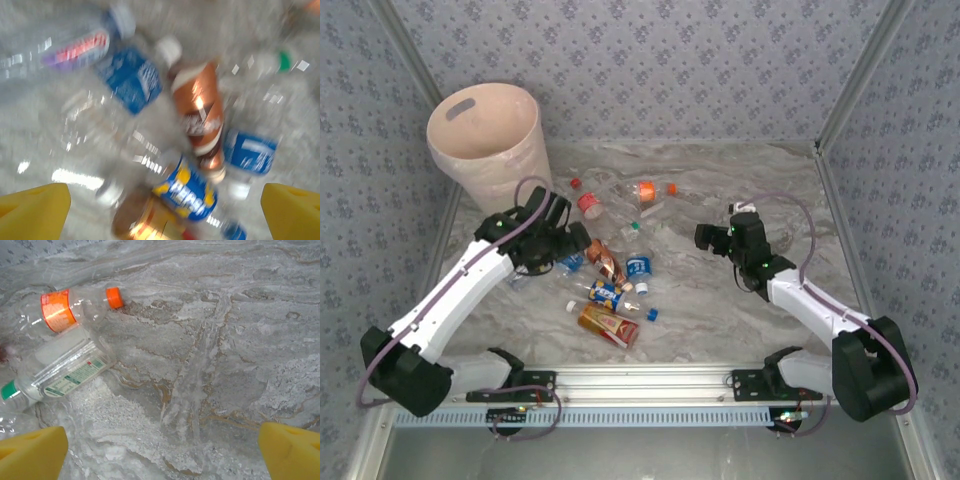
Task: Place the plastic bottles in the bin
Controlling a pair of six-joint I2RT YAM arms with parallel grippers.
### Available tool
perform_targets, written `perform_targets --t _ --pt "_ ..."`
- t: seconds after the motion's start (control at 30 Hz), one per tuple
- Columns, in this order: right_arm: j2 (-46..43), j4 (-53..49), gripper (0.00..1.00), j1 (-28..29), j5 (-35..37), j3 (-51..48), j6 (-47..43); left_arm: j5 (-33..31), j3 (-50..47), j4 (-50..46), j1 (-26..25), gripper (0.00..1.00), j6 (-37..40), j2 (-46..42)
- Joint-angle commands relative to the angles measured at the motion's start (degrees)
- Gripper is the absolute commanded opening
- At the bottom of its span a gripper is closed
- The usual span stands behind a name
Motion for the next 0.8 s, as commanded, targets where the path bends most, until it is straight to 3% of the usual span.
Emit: perform_targets --t 0.0,0.07,0.17,0.3,0.43,0.53,0.6,0.67,0.77 --pt "-0.48 1.93 1.00 -0.31 0.34 -0.98 -1.23 12.41 -3.74 -4.47 -0.79 0.98 -1.19 -1.27" --pt "-0.83 2.47 1.00 -0.27 0.31 -1.47 -1.24 12.01 -7.80 -4.52 -1.90 0.98 -3.81 -2.38" --pt "-1.44 3.00 1.00 -0.24 -0.32 -2.17 -1.32 5.05 -14.34 1.00 -1.09 0.98 -5.58 -7.02" --pt "-2.80 2.89 1.00 -0.20 -0.58 -2.61 -1.32 -6.44 -10.71 4.27 7.11 0.98 4.55 -5.02" --pt "-4.69 2.58 1.00 -0.23 0.00 -3.58 -1.32 -13.89 -8.46 9.84 11.08 0.98 23.31 -0.93" --pt "-5.89 1.47 1.00 -0.27 0.04 -4.15 -1.32 -12.86 -8.19 12.21 15.07 0.98 35.26 1.69" --pt "-6.26 1.02 1.00 -0.34 0.32 -4.40 -1.44 -10.84 -7.14 12.56 17.90 0.98 36.40 3.06" --pt "-6.31 0.78 1.00 -0.40 0.34 -4.19 -1.96 -4.59 -7.47 15.67 20.02 0.98 38.73 3.89" --pt "-5.98 0.47 1.00 -0.52 0.08 -3.50 -3.52 -5.83 -8.45 18.21 20.09 0.98 40.93 6.41"
